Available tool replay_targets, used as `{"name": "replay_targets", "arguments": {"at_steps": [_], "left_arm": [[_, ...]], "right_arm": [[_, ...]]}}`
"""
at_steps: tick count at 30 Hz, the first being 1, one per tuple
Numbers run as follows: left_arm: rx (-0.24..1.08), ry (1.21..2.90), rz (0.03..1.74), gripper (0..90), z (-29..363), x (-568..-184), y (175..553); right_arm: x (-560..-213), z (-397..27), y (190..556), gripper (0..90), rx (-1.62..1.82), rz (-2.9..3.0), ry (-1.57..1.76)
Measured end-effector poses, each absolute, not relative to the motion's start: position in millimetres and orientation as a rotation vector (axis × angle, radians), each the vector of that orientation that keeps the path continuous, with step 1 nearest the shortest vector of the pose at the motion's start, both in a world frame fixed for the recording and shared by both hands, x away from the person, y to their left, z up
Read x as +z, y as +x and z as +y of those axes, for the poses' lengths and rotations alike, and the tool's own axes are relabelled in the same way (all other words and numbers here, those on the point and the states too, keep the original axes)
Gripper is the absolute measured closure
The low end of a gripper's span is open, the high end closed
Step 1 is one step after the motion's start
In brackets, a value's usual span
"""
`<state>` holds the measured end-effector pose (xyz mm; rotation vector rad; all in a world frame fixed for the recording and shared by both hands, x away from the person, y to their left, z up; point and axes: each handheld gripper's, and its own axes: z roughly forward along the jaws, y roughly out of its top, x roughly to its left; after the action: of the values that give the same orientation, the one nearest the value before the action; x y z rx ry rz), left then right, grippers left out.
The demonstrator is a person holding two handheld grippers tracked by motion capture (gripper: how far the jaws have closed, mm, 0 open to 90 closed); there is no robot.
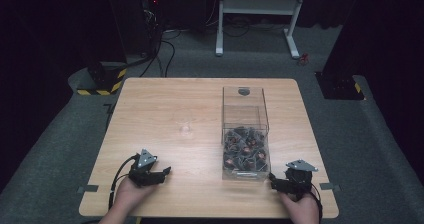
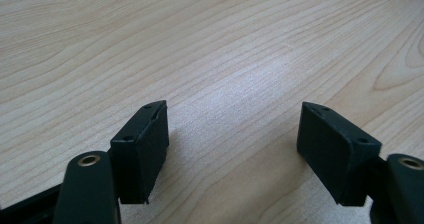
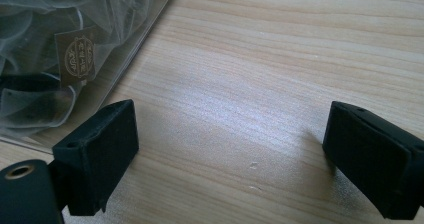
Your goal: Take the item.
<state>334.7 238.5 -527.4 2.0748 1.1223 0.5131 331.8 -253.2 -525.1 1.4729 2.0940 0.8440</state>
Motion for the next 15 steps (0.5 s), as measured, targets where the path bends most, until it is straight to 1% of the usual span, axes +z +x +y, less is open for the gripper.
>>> {"name": "replay_targets", "arguments": {"at_steps": [8,10,15], "left_arm": [[0.511,2.079,1.124,31.6,238.7,-526.4,334.6],[0.508,2.080,1.121,33.8,238.8,-526.2,334.5],[0.498,2.080,1.128,35.4,238.8,-525.0,335.4]], "right_arm": [[-525.1,-253.2,331.8,7.5,0.844,2.094,1.473],[-525.1,-253.3,331.8,7.5,0.844,2.094,1.473],[-525.1,-253.3,331.9,7.5,0.845,2.097,1.470]]}}
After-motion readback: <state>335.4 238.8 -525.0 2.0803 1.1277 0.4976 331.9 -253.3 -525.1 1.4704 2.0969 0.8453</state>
